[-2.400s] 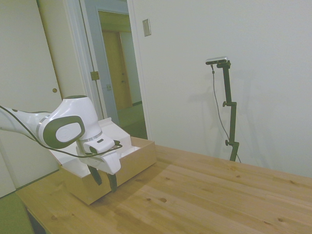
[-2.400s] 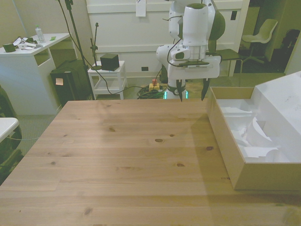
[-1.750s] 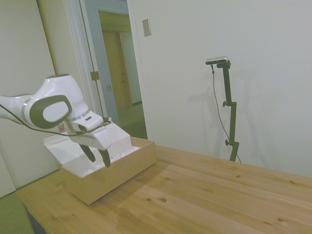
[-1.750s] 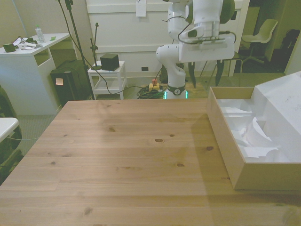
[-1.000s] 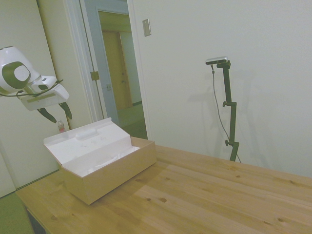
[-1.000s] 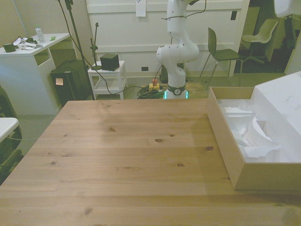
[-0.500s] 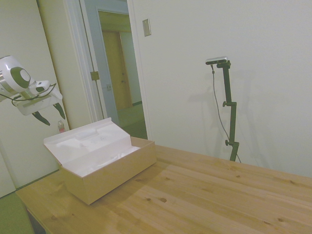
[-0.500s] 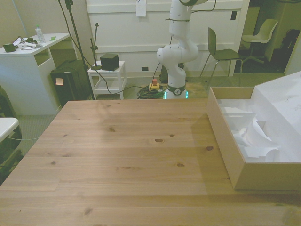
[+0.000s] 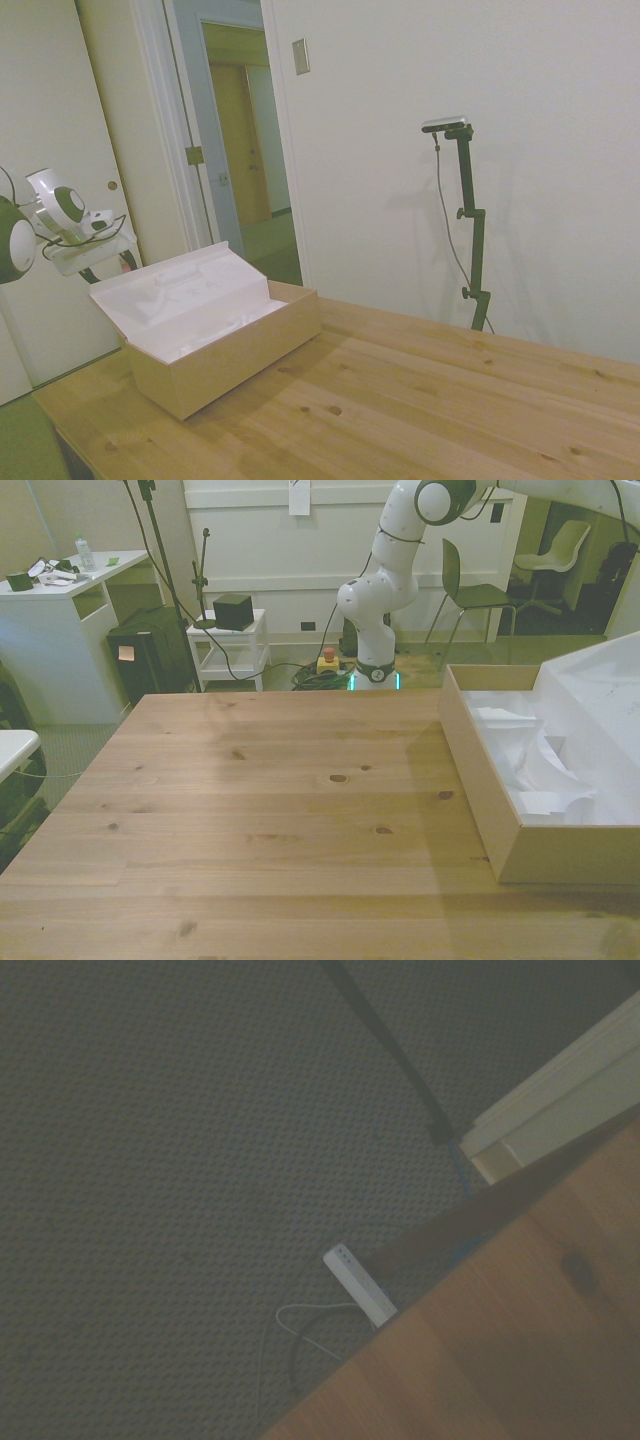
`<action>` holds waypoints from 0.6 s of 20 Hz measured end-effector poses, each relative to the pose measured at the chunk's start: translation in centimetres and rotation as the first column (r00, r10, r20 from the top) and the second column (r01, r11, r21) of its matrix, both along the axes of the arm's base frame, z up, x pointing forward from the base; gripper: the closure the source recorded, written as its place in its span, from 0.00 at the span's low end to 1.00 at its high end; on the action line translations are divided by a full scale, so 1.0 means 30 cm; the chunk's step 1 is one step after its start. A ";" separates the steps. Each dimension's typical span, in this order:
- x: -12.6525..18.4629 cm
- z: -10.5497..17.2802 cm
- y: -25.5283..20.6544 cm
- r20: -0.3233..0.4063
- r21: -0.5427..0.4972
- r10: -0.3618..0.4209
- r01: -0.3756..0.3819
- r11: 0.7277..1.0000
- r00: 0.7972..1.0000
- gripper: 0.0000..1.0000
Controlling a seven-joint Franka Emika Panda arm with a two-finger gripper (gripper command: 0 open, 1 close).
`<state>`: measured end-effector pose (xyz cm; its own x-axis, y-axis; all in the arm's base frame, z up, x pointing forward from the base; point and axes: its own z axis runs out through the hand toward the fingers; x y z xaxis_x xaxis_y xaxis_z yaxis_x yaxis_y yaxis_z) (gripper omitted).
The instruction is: Close the box
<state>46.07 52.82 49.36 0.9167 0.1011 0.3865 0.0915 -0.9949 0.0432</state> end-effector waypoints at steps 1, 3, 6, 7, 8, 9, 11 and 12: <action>0.017 -0.012 -0.014 0.004 -0.013 -0.025 0.025 1.000 1.000 0.00; 0.066 0.003 -0.090 0.010 -0.055 -0.104 0.105 0.993 0.994 0.00; 0.136 0.126 -0.270 0.042 -0.076 -0.212 0.215 0.974 0.976 0.00; 0.155 0.161 -0.342 0.051 -0.078 -0.245 0.249 0.965 0.968 0.00; 0.170 0.187 -0.412 0.058 -0.079 -0.275 0.279 0.957 0.960 0.00; 0.181 0.201 -0.479 0.059 -0.082 -0.303 0.307 0.948 0.951 0.00; 0.189 0.208 -0.603 0.056 -0.094 -0.350 0.354 0.931 0.935 0.00; 0.187 0.204 -0.661 0.054 -0.101 -0.368 0.372 0.923 0.928 0.00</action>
